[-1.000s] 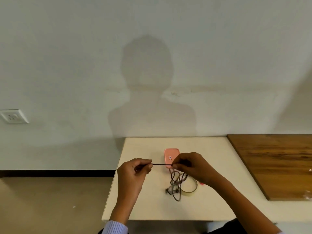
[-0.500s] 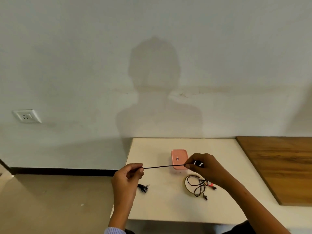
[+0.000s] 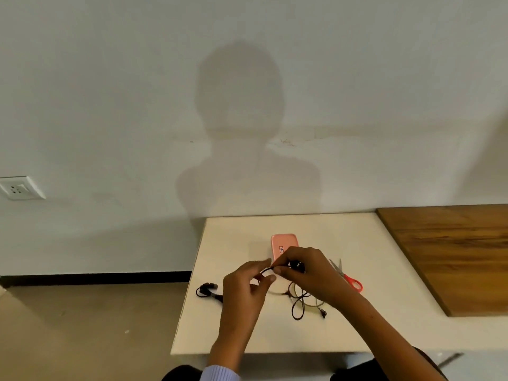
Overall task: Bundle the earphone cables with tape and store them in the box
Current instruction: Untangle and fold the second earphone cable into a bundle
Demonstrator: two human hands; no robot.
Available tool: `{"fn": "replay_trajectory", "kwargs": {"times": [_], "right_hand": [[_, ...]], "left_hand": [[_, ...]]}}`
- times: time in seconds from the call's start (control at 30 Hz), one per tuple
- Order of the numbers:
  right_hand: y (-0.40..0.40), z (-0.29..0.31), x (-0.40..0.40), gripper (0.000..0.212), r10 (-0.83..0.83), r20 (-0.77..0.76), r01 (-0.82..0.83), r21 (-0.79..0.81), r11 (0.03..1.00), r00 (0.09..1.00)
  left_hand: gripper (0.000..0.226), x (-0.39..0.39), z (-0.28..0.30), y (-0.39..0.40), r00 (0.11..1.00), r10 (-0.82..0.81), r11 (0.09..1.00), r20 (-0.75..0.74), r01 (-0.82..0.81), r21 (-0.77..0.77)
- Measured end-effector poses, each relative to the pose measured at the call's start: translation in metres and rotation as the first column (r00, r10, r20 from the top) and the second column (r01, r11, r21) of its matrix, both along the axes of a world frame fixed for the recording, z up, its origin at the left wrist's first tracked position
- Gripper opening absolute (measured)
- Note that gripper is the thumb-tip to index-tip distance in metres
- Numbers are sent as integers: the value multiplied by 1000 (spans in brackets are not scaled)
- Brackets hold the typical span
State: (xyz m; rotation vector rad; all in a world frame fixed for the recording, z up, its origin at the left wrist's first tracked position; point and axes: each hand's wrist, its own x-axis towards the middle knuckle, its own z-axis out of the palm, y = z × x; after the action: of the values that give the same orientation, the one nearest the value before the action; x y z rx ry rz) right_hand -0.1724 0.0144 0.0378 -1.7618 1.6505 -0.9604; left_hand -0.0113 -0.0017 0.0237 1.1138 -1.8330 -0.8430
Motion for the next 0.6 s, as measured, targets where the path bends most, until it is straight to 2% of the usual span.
{"fn": "replay_trajectory", "kwargs": {"times": [0.1,0.27,0.4,0.53,0.6], "right_hand": [[3,-10,-2,9,-6,31,7,-6,1000,1000],[15,-30,-27,20,-75,24,73,67,995,997],[17,-41,-42,19,-150,58,140,148,979,987],[13,-53,-45,22,-136,-125,158,190,969,983],[13,-55,-45,24,-149,-119,170,191,967,982]], "left_hand": [[18,-5,-9,-2,996,4,1000,-84,-2,26],[14,5,-20,-12,980,96,990,-176,-75,123],[12,8,-25,-16,963,144,973,-229,-95,211],[12,10,-27,-19,937,201,955,-284,-124,268],[12,10,-27,-18,940,193,955,-282,-114,275]]}}
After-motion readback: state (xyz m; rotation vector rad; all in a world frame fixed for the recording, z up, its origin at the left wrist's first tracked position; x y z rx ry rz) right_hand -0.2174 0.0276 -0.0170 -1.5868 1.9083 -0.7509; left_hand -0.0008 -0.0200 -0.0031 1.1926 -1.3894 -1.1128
